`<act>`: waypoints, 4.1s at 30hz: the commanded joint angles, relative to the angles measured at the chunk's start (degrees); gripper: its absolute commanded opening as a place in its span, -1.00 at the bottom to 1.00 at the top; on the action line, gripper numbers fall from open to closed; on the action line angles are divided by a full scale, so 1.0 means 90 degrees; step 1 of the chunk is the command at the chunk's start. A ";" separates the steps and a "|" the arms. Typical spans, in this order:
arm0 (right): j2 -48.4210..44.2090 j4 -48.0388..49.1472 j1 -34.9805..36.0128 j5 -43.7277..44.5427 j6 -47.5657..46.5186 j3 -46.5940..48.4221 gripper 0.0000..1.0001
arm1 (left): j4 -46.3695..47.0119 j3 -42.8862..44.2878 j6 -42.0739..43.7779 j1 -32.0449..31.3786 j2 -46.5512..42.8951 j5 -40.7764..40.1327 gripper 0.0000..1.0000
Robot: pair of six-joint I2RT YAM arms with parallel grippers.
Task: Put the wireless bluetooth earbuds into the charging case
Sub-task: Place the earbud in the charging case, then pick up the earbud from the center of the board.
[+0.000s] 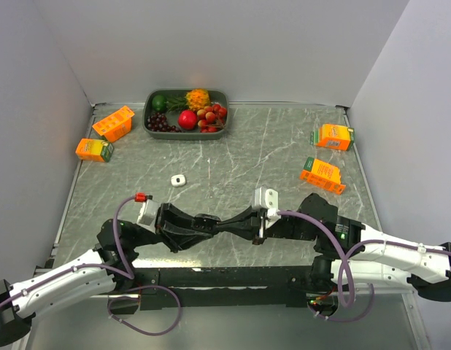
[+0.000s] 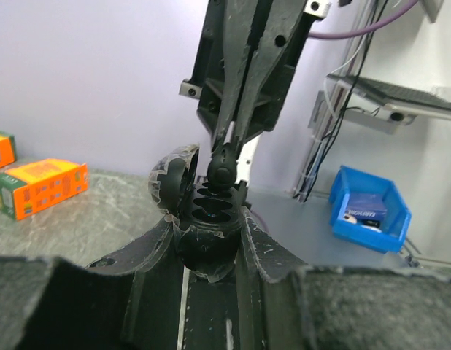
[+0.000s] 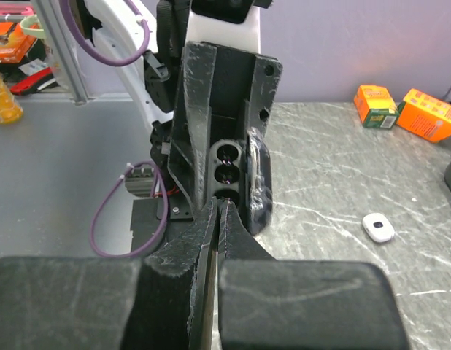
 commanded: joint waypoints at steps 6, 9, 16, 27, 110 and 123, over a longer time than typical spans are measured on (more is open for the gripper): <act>-0.0058 0.0544 0.0161 0.0143 -0.0219 0.0162 -1.00 | 0.0918 0.0008 -0.0518 0.0008 0.0212 0.0340 -0.98; -0.0029 0.0545 0.0210 0.0113 -0.0268 0.0230 -1.00 | 0.0918 0.0028 -0.0518 0.0007 0.0270 0.0340 -0.98; 0.0030 0.0525 0.0288 0.0113 -0.0287 0.0191 -1.00 | 0.0948 0.0086 -0.0517 0.0008 0.0348 0.0369 -0.98; 0.0029 0.0379 0.0347 0.0201 -0.0385 0.0103 -1.00 | 0.1113 0.0096 -0.0576 0.0008 0.0319 0.0438 -0.98; 0.3388 -0.1047 -0.3598 0.0855 0.3502 -0.1059 -0.35 | -0.1738 -0.0294 0.0459 -0.0090 -0.1243 -0.2062 -0.98; 0.3877 -0.0871 -0.3706 0.0865 0.3482 -0.1020 -0.33 | -0.1845 -0.0275 0.0479 -0.0139 -0.1321 -0.2209 -0.98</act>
